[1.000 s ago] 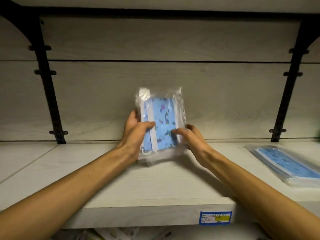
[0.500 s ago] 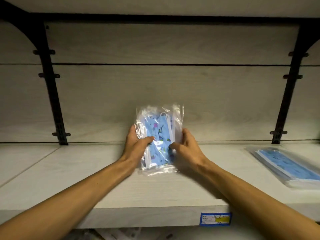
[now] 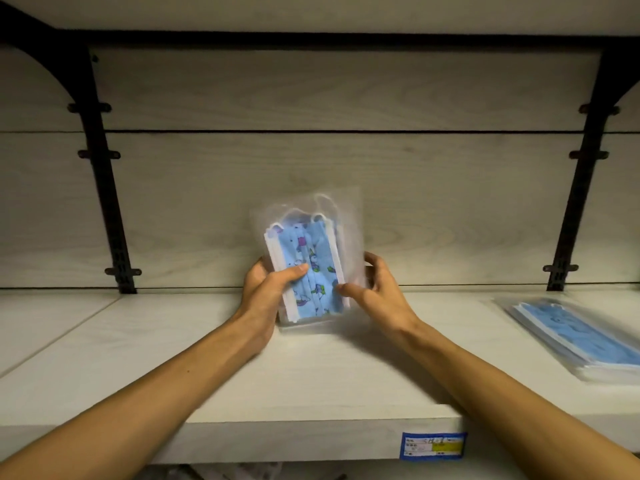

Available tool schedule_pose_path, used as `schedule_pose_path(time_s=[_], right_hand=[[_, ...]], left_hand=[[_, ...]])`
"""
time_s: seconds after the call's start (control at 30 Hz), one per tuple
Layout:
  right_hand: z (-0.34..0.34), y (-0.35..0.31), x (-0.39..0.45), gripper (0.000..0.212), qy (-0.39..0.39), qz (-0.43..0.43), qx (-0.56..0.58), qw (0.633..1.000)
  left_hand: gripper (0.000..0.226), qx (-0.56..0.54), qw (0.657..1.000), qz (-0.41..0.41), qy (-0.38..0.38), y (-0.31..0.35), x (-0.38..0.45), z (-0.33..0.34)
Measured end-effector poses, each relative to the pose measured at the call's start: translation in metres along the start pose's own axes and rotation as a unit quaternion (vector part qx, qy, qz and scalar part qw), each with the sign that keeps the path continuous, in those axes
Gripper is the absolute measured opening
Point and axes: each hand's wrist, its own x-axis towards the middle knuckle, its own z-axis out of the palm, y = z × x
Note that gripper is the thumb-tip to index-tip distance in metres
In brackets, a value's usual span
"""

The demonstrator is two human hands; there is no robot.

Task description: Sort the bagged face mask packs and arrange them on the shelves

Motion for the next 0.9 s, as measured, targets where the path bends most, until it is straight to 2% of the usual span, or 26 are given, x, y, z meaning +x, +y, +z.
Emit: schedule_pose_path(time_s=[0.1,0.2,0.27,0.37,0.43,0.47,0.57,0.63,0.77,0.9], right_hand=[[-0.001,-0.007,0.000,0.102,0.020,0.062,0.006,0.998],[0.003,-0.008,-0.002,0.105,-0.018,0.107,0.104,0.989],[0.007,-0.007,-0.001,0.085,-0.054,0.118,0.127,0.983],[0.009,-0.003,0.000,0.036,-0.096,0.105,0.118,0.983],[0.007,-0.002,0.001,0.012,-0.067,0.092,0.132,0.985],[0.004,-0.001,0.003,0.010,-0.034,0.090,0.141,0.985],[-0.006,-0.005,0.008,0.007,0.059,0.083,0.157,0.982],[-0.014,-0.008,0.012,0.014,0.102,0.070,0.157,0.980],[-0.026,-0.011,0.012,0.014,0.141,0.028,0.125,0.982],[-0.031,-0.010,0.011,0.011,0.148,-0.002,0.082,0.986]], left_hand=[[0.040,-0.130,0.990,-0.051,0.001,0.008,0.007,-0.005],[0.042,-0.207,0.974,-0.093,-0.015,0.012,0.011,-0.010],[0.043,-0.229,0.968,-0.100,-0.021,0.012,0.013,-0.011],[0.042,-0.231,0.965,-0.111,-0.059,0.010,0.008,-0.007],[0.044,-0.232,0.962,-0.119,-0.082,0.009,0.006,-0.006],[0.045,-0.230,0.962,-0.121,-0.090,0.008,0.006,-0.006],[0.047,-0.208,0.967,-0.119,-0.089,0.009,0.008,-0.008],[0.048,-0.181,0.975,-0.108,-0.075,0.007,0.013,-0.012],[0.049,-0.079,0.993,-0.061,-0.059,0.001,0.019,-0.022],[0.027,0.088,0.995,-0.029,-0.045,-0.005,0.017,-0.029]])
